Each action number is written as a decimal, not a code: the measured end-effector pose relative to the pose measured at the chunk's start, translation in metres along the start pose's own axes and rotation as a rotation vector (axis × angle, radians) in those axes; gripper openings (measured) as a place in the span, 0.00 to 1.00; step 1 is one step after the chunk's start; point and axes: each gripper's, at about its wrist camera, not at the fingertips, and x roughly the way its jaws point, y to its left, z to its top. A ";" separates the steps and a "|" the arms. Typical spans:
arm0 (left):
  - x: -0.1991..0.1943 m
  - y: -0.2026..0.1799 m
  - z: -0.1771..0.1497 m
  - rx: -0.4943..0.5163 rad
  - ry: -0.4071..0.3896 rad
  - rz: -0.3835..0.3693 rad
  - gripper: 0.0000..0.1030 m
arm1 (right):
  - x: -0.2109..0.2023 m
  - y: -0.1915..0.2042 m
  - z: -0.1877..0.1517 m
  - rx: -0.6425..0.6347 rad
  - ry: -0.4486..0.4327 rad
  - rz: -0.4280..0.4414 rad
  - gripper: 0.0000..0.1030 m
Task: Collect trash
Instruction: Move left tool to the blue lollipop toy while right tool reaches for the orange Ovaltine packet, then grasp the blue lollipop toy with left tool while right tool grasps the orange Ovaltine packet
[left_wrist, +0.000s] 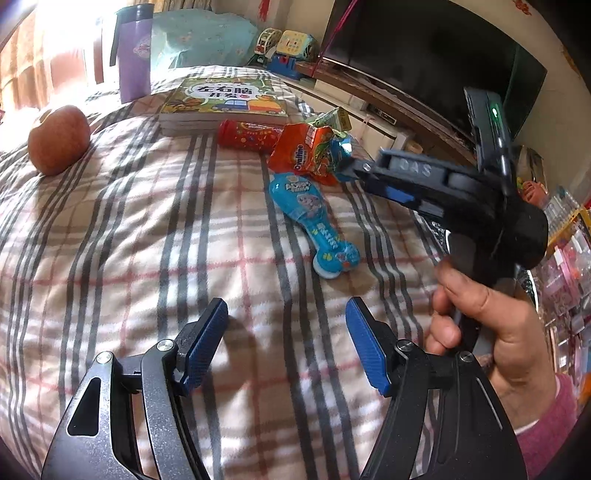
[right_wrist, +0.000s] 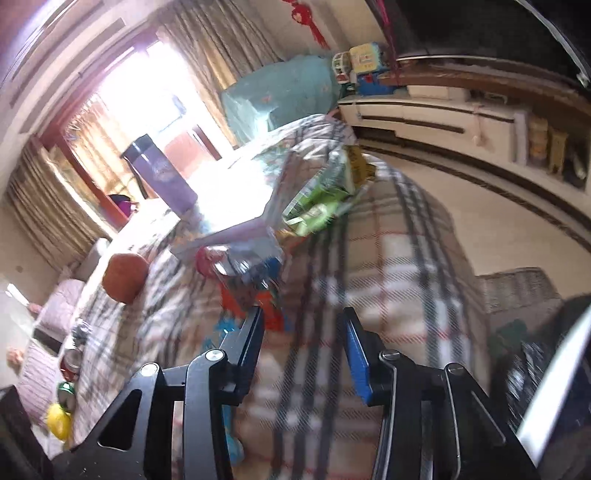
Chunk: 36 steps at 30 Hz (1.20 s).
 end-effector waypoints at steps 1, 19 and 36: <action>0.002 -0.002 0.002 0.001 0.001 -0.001 0.66 | 0.002 0.001 0.002 -0.002 0.001 0.014 0.36; 0.043 -0.029 0.023 0.122 -0.027 0.106 0.33 | -0.003 -0.025 -0.002 0.109 -0.004 0.063 0.01; -0.025 0.017 -0.046 0.061 -0.010 0.003 0.33 | -0.096 0.003 -0.096 0.056 -0.067 0.013 0.01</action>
